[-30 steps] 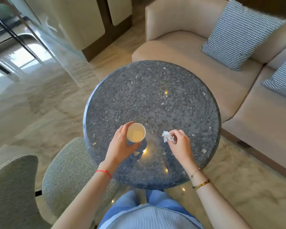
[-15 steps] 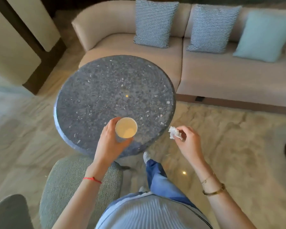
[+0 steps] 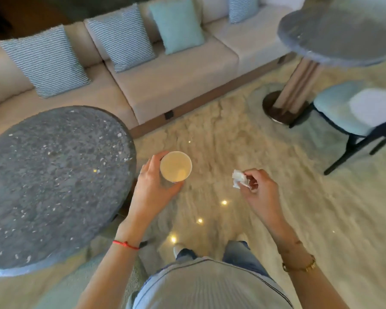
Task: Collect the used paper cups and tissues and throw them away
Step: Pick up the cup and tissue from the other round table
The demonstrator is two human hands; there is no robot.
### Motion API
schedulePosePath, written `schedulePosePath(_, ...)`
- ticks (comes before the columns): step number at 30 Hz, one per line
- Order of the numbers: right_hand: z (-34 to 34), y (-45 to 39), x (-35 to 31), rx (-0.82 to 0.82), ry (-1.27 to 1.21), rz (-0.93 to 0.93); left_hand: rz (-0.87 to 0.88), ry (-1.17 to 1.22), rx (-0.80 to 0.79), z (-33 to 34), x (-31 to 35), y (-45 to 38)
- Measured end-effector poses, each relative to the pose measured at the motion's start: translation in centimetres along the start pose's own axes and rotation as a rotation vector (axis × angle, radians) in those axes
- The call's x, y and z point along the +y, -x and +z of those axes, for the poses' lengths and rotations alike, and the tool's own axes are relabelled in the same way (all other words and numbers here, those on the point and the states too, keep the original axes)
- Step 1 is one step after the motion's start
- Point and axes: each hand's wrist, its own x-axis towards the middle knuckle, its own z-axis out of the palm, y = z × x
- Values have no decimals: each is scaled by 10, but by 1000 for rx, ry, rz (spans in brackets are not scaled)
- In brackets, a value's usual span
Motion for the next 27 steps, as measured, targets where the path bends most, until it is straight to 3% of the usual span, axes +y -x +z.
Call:
schedulePosePath(6,-98,67,70,211,10,230,224,37,-207,96,86,1)
schedulePosePath(17,-316,220,227,558,123,569,532,239,-517,327,310,54)
schedulePosePath(27,-430,290,326,834,170,873,746,283,-817,493,465,92)
